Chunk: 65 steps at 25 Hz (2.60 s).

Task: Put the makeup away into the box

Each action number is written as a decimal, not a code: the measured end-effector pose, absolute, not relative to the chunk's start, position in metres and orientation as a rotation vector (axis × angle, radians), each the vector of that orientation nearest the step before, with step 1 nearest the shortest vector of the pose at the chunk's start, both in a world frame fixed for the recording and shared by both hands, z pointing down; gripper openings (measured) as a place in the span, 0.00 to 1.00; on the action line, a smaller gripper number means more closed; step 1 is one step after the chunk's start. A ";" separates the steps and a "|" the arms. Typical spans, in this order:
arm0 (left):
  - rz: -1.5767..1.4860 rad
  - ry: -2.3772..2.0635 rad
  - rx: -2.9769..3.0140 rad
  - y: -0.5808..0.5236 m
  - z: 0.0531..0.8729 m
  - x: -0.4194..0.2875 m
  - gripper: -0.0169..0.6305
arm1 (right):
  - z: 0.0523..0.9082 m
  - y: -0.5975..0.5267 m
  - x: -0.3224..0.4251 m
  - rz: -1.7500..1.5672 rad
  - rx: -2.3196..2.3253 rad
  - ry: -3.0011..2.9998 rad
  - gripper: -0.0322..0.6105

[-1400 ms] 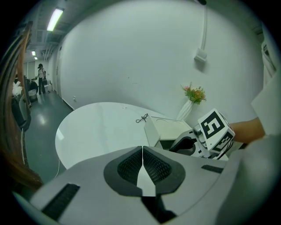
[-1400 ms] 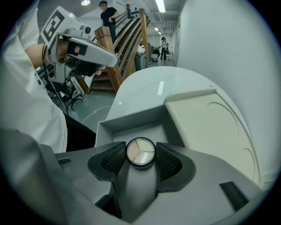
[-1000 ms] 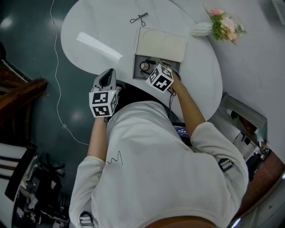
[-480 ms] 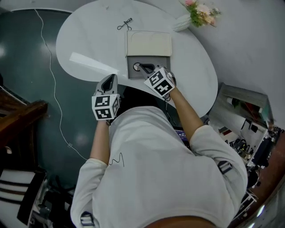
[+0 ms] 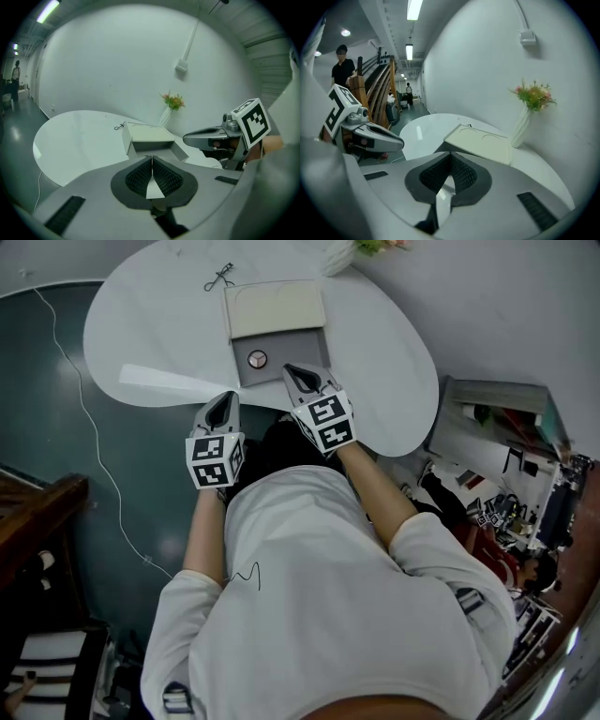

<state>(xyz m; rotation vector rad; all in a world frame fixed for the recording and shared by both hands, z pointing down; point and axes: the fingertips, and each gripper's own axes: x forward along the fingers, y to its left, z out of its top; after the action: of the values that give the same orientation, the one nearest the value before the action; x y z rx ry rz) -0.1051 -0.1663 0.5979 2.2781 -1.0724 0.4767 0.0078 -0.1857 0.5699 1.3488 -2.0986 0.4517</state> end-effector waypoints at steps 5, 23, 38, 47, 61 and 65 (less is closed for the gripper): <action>0.482 -1.086 2.324 -0.162 0.582 -0.079 0.06 | 0.564 -0.173 0.026 0.445 1.361 -2.130 0.05; 0.310 -1.351 2.417 -0.142 0.468 -0.006 0.06 | 0.449 -0.151 0.100 0.300 1.475 -2.409 0.05; 0.102 -1.519 2.563 -0.153 0.368 -0.004 0.06 | 0.360 -0.155 0.114 0.087 1.588 -2.524 0.05; 0.096 -1.502 2.604 -0.155 0.361 0.005 0.06 | 0.358 -0.156 0.127 0.098 1.630 -2.485 0.05; 0.116 -1.500 2.588 -0.153 0.370 0.003 0.06 | 0.363 -0.157 0.123 0.109 1.618 -2.492 0.05; 0.117 -1.506 2.582 -0.152 0.369 0.001 0.06 | 0.363 -0.157 0.121 0.106 1.607 -2.498 0.05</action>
<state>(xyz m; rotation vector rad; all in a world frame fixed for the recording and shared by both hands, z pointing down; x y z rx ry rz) 0.0014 -0.1525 0.3694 2.5822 -1.5061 0.1172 0.1209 -0.1567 0.3630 1.6065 -2.4977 0.1064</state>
